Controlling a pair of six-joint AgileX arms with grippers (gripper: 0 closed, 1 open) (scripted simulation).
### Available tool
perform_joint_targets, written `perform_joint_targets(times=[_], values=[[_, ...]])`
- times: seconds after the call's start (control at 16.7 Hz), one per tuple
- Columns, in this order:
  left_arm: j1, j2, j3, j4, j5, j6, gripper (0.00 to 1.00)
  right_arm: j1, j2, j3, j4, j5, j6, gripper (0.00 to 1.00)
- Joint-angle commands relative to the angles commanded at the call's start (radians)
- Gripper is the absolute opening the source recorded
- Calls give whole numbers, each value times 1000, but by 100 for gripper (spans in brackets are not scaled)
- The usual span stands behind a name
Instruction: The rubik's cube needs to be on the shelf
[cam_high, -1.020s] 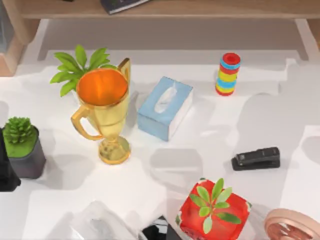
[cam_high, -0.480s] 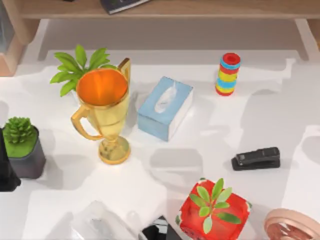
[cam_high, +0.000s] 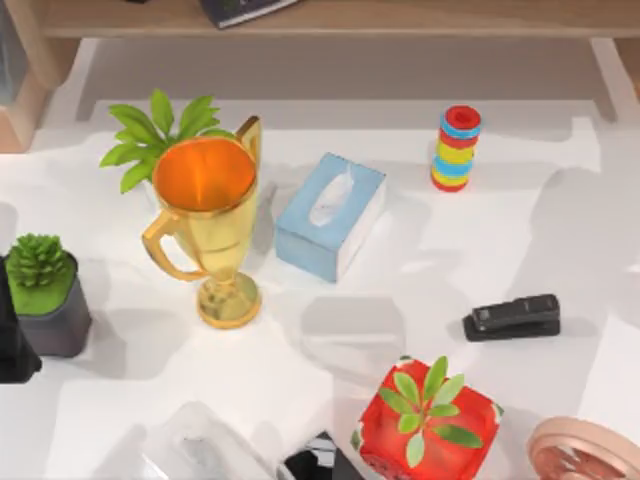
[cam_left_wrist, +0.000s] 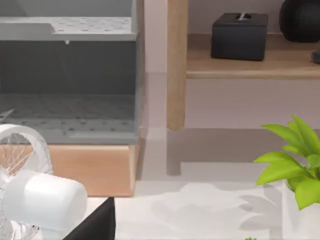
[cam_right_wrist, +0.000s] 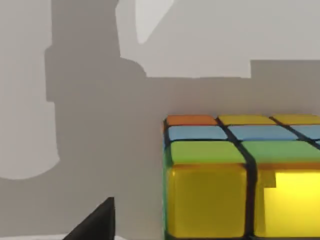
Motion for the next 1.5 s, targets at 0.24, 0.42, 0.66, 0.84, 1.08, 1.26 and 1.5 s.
perform_joint_targets(times=[0.24,0.42,0.66,0.84,1.08,1.26,1.5], values=[[0,0,0,0,0,0,100,0,0,0,0,0,0,92],[0,0,0,0,0,0,100,0,0,0,0,0,0,70],[0,0,0,0,0,0,100,0,0,0,0,0,0,40],[0,0,0,0,0,0,100,0,0,0,0,0,0,17],[0,0,0,0,0,0,100,0,0,0,0,0,0,0],[0,0,0,0,0,0,100,0,0,0,0,0,0,0],[0,0,0,0,0,0,100,-4,-1,1,0,0,1,0]])
